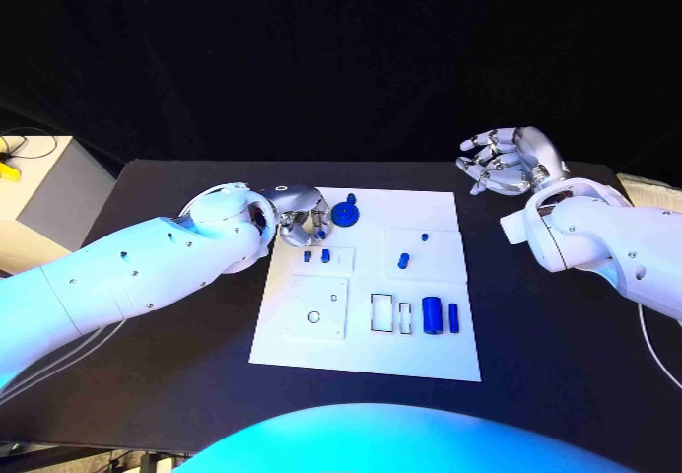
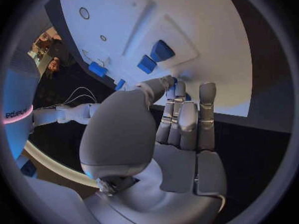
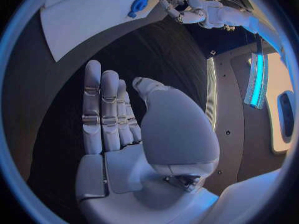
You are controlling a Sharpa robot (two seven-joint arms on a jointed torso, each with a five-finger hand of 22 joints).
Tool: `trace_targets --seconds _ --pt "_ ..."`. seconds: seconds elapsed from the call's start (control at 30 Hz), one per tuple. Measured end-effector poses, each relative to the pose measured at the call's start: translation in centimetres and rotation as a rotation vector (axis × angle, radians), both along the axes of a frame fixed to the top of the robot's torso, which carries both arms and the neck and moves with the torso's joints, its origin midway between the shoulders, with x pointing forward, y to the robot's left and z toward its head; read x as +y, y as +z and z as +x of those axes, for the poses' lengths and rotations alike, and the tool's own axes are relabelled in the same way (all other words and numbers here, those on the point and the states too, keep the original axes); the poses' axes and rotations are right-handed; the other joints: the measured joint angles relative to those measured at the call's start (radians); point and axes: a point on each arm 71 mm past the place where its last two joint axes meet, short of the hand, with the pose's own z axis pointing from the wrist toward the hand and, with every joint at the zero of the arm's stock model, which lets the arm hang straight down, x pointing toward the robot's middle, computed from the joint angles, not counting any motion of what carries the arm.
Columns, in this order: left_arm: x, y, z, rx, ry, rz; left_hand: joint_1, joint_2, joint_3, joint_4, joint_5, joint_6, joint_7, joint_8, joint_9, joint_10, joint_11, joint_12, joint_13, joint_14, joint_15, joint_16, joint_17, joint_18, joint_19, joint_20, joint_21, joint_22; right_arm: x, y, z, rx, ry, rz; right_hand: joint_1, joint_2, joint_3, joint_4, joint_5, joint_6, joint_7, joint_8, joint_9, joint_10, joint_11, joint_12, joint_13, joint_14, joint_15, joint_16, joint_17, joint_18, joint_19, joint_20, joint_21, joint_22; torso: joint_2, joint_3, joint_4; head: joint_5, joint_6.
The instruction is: Assemble the parts on the task board
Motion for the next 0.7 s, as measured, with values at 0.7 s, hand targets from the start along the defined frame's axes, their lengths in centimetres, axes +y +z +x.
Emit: trace_targets --seconds 0.7 --pt "0.23 -0.20 -0.17 0.001 0.004 0.001 -0.010 -0.009 -0.003 0.003 0.000 -0.066 -0.004 -0.064 -0.013 -0.022 0.014 -0.010 0.017 -0.031 0.008 -0.012 -0.058 0.000 -0.029 0.003 -0.023 -0.037 -0.16 -0.02 0.03 0.001 -0.004 -0.001 0.000 0.000 0.000 0.000 0.000 0.000 0.000 0.000 0.000 0.000 0.000 0.000 0.000 0.000 0.000 0.000 0.000 0.000 0.000 0.000 0.000 0.000 0.000 -0.0007 0.0008 0.000 0.000"
